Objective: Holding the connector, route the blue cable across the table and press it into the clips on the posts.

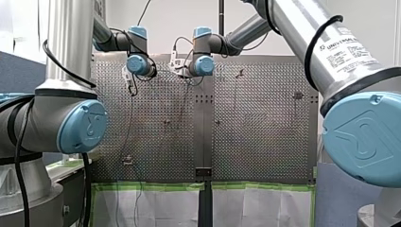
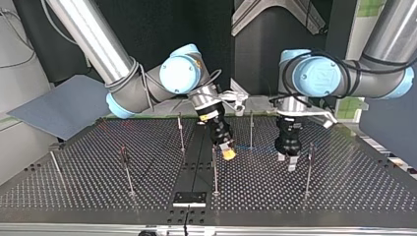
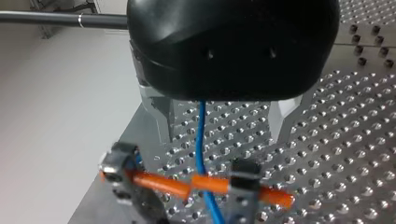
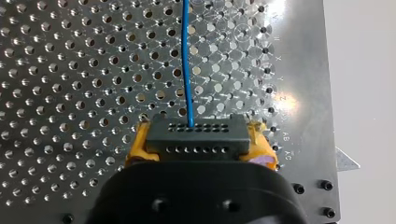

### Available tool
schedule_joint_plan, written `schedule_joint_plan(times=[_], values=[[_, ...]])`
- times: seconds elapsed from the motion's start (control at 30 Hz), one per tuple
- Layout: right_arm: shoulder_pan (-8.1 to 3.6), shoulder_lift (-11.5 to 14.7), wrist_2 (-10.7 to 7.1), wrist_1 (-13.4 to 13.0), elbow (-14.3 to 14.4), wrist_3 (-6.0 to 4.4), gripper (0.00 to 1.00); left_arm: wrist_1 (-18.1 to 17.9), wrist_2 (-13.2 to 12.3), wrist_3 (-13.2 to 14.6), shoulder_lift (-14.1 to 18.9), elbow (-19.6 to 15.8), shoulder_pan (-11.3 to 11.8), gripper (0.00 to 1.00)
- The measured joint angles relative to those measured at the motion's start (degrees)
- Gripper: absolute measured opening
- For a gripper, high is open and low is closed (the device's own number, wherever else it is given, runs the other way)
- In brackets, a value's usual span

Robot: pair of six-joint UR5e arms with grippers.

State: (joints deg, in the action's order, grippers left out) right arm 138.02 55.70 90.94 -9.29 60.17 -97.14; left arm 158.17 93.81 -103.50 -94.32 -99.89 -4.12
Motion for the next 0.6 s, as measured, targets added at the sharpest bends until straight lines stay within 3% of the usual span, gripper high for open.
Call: schedule_joint_plan(times=[0.23, 0.27, 0.3, 0.37, 0.43, 0.47, 0.5, 0.57, 0.6], values=[[0.01, 0.0, -0.08, 0.03, 0.0, 0.0, 0.0, -0.4, -0.13, -0.02, -0.17, 0.14, 0.04, 0.99], [0.01, 0.0, -0.1, 0.03, 0.0, 0.0, 0.0, -0.38, -0.15, -0.08, -0.17, 0.14, 0.05, 0.88], [0.01, 0.0, -0.11, 0.03, 0.0, 0.0, 0.0, -0.38, -0.15, -0.14, -0.17, 0.14, 0.05, 0.88], [0.0, 0.0, -0.11, 0.04, -0.01, 0.0, 0.0, -0.41, -0.13, -0.41, -0.18, 0.15, 0.05, 0.65], [0.01, 0.0, -0.12, 0.05, -0.01, 0.0, 0.0, -0.39, -0.05, -0.7, -0.19, 0.14, 0.05, 0.6], [0.01, 0.0, -0.13, 0.05, -0.01, 0.0, 0.0, -0.34, 0.1, -0.85, -0.19, 0.13, 0.05, 0.35], [0.01, 0.0, -0.13, 0.05, 0.0, 0.0, 0.0, -0.31, 0.26, -0.93, -0.2, 0.13, 0.05, 0.35], [0.01, 0.0, -0.14, 0.09, -0.01, 0.0, 0.0, -0.14, 0.78, -1.04, -0.22, 0.14, 0.05, 0.11], [0.01, -0.01, -0.14, 0.1, 0.0, 0.0, 0.0, 0.0, 1.07, -1.06, -0.21, 0.14, 0.05, 0.11]])
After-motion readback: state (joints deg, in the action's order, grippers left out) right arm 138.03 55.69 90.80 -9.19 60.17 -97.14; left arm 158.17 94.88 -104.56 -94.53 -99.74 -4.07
